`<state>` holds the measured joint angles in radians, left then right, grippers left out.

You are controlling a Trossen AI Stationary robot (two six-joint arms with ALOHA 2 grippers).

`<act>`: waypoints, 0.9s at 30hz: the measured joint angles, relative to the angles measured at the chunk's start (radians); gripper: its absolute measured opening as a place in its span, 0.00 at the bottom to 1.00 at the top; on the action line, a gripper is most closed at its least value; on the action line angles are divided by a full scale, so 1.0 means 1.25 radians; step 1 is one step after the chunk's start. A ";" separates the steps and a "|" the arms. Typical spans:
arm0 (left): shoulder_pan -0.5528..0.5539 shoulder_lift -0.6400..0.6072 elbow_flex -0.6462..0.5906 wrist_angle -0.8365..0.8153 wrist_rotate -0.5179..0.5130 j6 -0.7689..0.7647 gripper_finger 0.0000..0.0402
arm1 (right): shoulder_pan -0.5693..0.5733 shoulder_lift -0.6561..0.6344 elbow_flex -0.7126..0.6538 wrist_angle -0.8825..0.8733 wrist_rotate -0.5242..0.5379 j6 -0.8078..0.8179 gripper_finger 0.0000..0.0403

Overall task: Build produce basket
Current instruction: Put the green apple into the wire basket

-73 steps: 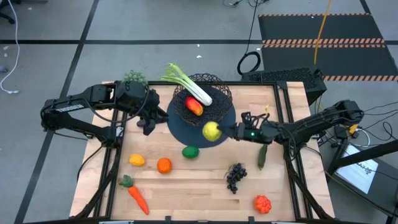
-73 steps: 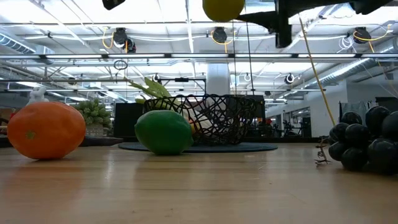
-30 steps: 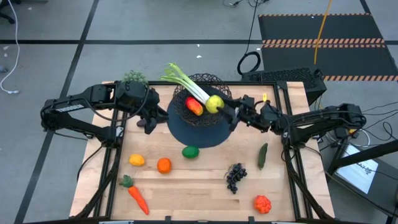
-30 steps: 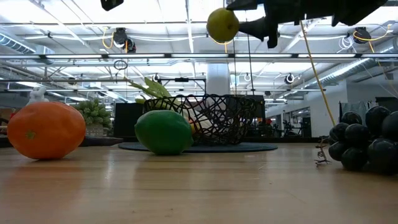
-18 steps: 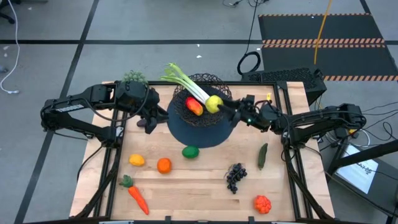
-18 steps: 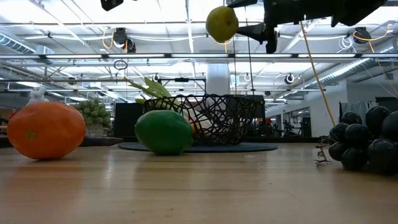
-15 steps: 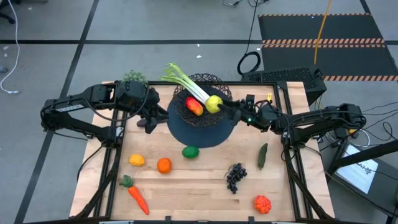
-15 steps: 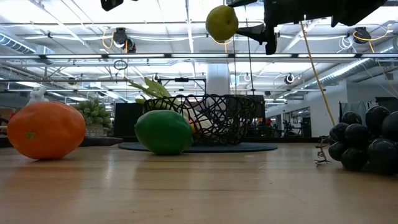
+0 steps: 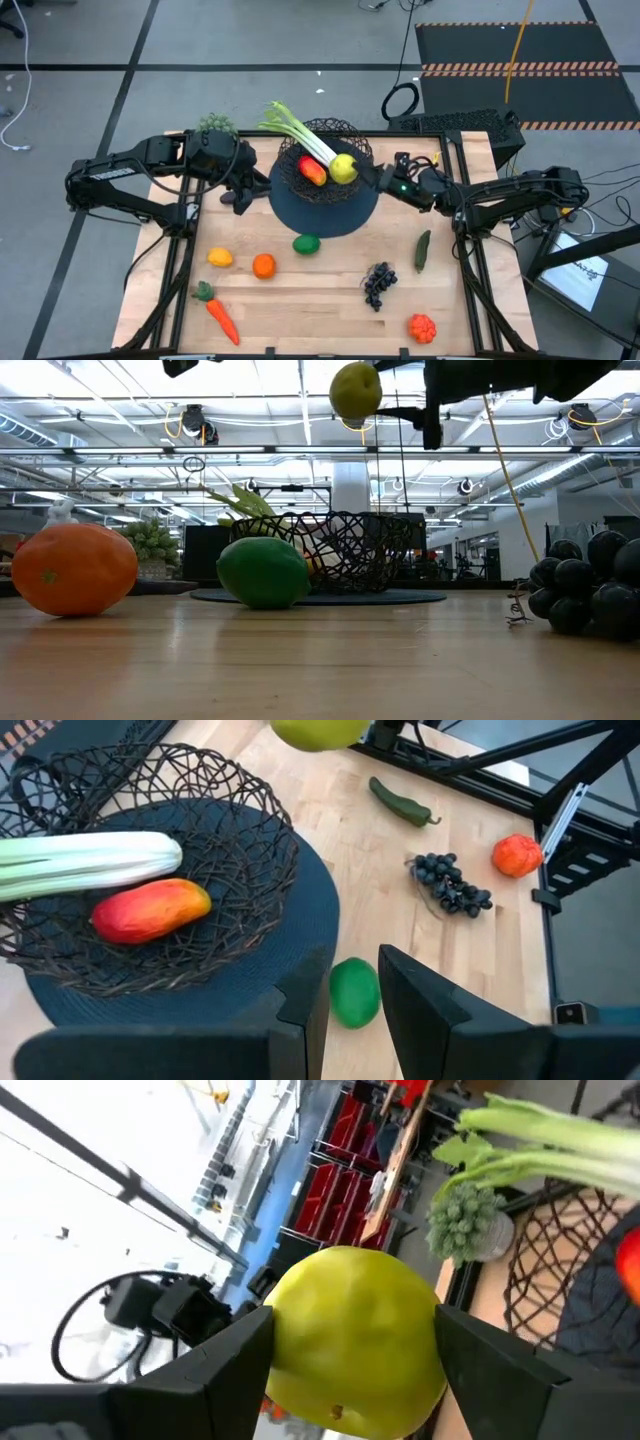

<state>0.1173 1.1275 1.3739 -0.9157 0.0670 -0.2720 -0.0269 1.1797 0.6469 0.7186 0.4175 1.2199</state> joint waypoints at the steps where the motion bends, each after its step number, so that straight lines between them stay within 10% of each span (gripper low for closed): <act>1: 0.000 0.000 0.000 0.000 -0.003 0.003 0.22 | 0.000 0.000 0.000 -0.008 0.000 0.018 0.64; 27: 0.000 0.000 0.000 0.000 -0.007 -0.022 0.22 | -0.007 0.001 0.000 -0.046 0.044 0.002 0.64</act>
<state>0.1173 1.1275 1.3739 -0.9154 0.0580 -0.2998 -0.0354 1.1805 0.6468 0.6613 0.4726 1.2226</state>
